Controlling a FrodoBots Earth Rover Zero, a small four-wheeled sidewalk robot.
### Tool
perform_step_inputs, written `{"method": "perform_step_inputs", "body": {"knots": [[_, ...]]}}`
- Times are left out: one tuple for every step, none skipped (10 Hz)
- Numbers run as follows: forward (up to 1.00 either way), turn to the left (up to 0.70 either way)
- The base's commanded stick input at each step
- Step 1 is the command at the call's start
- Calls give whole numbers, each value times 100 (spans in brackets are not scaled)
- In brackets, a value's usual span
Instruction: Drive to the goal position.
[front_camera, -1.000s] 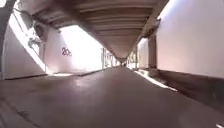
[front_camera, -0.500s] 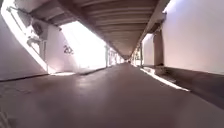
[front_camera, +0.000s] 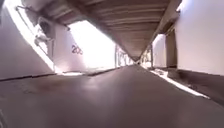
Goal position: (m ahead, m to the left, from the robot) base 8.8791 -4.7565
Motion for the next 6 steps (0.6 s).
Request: {"method": "perform_step_inputs", "body": {"knots": [[70, 0], [70, 0], [70, 0], [70, 0], [70, 0], [70, 0]]}}
